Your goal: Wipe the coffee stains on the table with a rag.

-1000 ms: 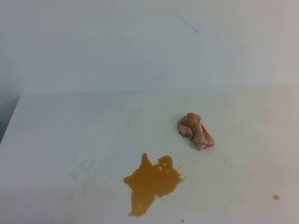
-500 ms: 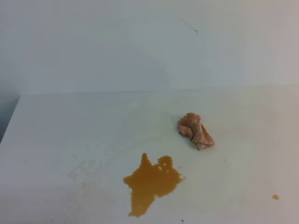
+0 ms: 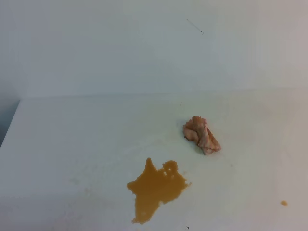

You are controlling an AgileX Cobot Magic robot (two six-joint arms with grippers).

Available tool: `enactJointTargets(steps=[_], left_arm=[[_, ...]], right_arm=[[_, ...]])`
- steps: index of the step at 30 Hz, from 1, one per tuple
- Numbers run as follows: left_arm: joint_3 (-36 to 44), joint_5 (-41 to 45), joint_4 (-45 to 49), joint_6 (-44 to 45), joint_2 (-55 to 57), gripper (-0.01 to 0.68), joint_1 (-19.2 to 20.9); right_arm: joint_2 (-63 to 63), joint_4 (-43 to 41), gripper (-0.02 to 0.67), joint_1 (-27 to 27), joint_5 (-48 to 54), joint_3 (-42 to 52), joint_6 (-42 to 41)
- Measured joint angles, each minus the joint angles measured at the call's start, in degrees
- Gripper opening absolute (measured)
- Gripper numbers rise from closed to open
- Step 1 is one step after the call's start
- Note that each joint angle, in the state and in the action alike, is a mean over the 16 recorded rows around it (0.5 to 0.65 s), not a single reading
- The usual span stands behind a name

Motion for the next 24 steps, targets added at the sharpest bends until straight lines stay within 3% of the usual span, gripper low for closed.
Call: enactJointTargets(steps=[6,16,24], left_arm=[[0.0,0.0,0.0,0.0,0.0,-0.004,0.0],[0.4,-0.2,0.0,0.0,-0.4,-0.003,0.0],[0.4,-0.2,0.0,0.0,-0.4,-0.003,0.0]], right_arm=[[6.9,8.2,-0.002,0.4,-0.3,-1.7,-4.0],[26.2,21.8,0.008,4.2,5.8,-10.4,-21.0],[46.5,25.3,0.131,10.5,14.2,-26.8,-29.2]])
